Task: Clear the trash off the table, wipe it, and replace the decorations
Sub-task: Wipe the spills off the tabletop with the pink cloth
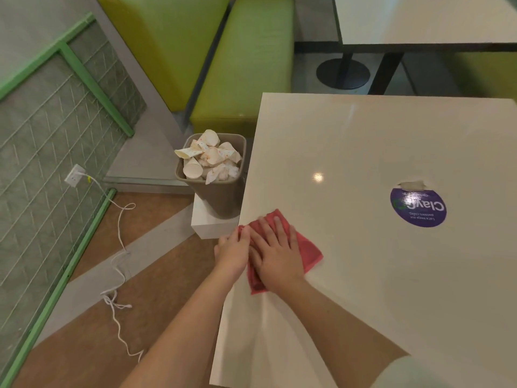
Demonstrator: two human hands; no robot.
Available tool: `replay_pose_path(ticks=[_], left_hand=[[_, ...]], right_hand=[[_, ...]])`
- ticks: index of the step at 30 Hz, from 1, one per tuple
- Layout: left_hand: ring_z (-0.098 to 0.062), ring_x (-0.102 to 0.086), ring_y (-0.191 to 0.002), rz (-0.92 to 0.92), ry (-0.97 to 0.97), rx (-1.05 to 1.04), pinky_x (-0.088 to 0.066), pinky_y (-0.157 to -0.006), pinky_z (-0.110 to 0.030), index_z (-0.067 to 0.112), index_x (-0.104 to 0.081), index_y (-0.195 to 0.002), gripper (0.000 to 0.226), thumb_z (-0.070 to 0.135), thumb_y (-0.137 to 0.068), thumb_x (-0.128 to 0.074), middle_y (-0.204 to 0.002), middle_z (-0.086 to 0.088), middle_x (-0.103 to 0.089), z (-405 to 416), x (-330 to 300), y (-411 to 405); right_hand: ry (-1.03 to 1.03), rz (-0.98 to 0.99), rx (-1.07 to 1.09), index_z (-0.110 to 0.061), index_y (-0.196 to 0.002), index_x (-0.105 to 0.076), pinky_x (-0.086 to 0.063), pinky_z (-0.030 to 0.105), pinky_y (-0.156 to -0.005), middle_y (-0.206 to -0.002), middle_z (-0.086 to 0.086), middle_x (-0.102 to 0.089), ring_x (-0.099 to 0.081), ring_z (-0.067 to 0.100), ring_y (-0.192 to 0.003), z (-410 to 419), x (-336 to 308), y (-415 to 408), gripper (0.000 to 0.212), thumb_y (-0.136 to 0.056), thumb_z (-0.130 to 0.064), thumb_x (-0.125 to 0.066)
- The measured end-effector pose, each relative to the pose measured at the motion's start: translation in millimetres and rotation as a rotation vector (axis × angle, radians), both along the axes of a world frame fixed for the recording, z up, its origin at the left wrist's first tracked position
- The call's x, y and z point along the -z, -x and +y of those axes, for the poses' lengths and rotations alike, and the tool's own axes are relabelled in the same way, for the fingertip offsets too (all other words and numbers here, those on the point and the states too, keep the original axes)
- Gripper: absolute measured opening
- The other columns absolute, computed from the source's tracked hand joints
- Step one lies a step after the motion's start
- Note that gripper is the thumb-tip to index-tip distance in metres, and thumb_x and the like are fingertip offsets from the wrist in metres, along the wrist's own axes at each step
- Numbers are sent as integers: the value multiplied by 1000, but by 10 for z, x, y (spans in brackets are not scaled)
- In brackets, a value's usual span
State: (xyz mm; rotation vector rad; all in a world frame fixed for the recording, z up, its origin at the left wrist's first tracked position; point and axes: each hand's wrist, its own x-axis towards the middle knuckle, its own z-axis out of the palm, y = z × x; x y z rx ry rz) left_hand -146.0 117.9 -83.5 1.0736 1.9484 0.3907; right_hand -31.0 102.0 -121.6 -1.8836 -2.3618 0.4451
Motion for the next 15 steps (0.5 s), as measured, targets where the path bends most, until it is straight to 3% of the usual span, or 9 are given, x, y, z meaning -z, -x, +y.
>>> replay_pose_path(ticks=[5,9,12,15], left_hand=[[-33,-34,-126,137,68,67,-30,-102,-43,22,-48,-132,57,51,-94,-17,-134,-14,-49,-18,91,-19],[-34,-31,-129,190,69,148,-31,-104,-45,23,-43,-136,51,47,-97,-21,-140,-12,-40,-75,30,-19],[-32,-30,-130,208,72,188,-36,-104,-45,22,-41,-137,63,55,-91,-14,-141,-11,-38,-70,11,-10],[-26,-30,-132,202,69,173,-38,-99,-42,20,-43,-135,54,51,-96,-24,-138,-9,-36,-71,6,-16]], right_hand=[[-13,-1,236,-49,-150,-22,7,44,-120,-162,-14,-14,0,18,-151,-20,44,-750,55,-96,-55,-12],[-7,-80,438,-50,-150,-17,2,46,-120,-163,-15,-12,-1,20,-151,3,63,-1373,53,-98,-54,-15],[16,-85,520,-47,-152,-15,3,50,-120,-164,-10,-9,0,23,-151,23,49,-1336,52,-101,-51,-23],[37,-83,487,-46,-153,-13,8,51,-119,-164,-6,-8,3,27,-151,-56,35,-1005,54,-100,-52,-23]])
